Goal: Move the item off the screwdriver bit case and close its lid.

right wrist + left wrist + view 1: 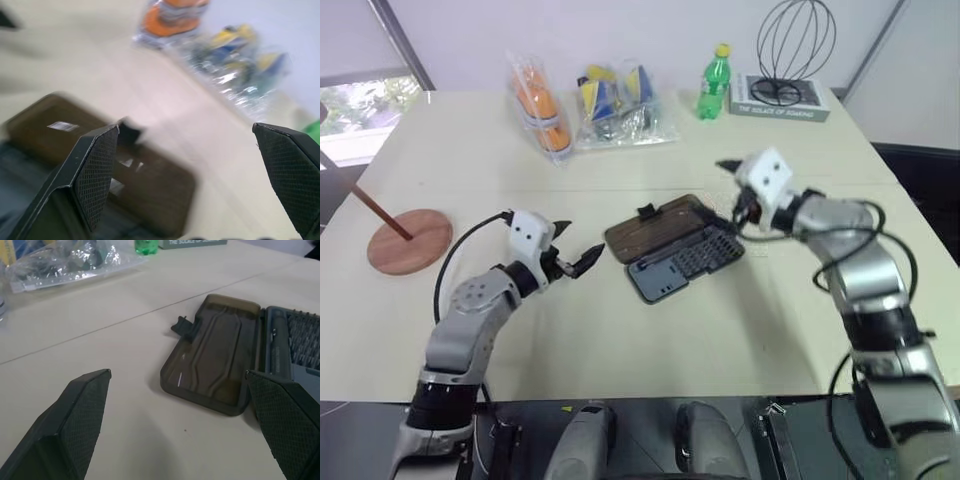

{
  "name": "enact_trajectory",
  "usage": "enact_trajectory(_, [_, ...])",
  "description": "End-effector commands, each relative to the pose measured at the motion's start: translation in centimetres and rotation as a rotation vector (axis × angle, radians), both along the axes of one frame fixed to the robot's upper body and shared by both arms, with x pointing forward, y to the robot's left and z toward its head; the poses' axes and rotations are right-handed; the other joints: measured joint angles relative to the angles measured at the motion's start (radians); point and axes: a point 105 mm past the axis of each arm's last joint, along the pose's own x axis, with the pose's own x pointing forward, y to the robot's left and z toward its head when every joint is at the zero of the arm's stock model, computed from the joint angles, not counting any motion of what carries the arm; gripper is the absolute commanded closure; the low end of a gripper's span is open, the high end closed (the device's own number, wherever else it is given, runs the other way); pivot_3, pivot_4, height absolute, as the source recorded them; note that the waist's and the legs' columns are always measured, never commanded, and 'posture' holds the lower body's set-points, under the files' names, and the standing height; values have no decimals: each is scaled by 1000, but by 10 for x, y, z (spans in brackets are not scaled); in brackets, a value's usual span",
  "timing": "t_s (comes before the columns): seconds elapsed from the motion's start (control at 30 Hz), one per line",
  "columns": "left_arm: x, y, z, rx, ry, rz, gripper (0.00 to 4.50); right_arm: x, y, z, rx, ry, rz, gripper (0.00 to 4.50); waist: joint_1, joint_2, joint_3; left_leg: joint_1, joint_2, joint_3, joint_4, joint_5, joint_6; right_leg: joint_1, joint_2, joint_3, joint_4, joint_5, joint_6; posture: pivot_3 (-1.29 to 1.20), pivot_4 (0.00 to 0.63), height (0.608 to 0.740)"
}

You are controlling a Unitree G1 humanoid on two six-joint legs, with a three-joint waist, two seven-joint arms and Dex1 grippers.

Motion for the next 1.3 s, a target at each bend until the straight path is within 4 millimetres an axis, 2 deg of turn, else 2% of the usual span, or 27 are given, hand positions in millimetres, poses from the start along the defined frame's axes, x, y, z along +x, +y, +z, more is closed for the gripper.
enact_trajectory(0.03, [2, 0, 12, 1, -48, -10, 0, 16, 9, -10, -22, 55, 15, 41, -1, 0, 0, 0, 0, 0, 0, 0, 0, 0, 0, 0, 0, 0, 0, 0, 150, 740])
enact_trajectory(0.2, [3, -3, 12, 3, -59, -10, 0, 43, 17, -34, -66, 158, 38, 41, -7, 0, 0, 0, 0, 2, 0, 3, -5, -1, 0, 1, -1, 0, 0, 0, 150, 740])
enact_trajectory(0.4, [0, -1, 12, 0, -68, 25, 0, 60, 24, -48, -161, 161, 45, 41, -10, 0, 0, -1, 0, 3, 0, 3, -6, -2, 0, 2, 0, 0, 0, 0, 150, 740])
enact_trajectory(0.83, [-10, 8, 11, -14, -80, 121, 0, 66, 32, -54, -234, 211, 44, 41, -10, 1, 0, -1, 0, 4, -1, 4, -6, -4, 0, 5, 1, 0, 0, 0, 150, 740])
enact_trajectory(1.3, [-20, 11, 13, -19, -93, 180, 0, 76, 14, -61, -175, 254, -124, 41, -10, 1, 0, -1, 0, 5, -1, 4, -6, -4, 0, 6, 1, 0, 0, 0, 150, 740])
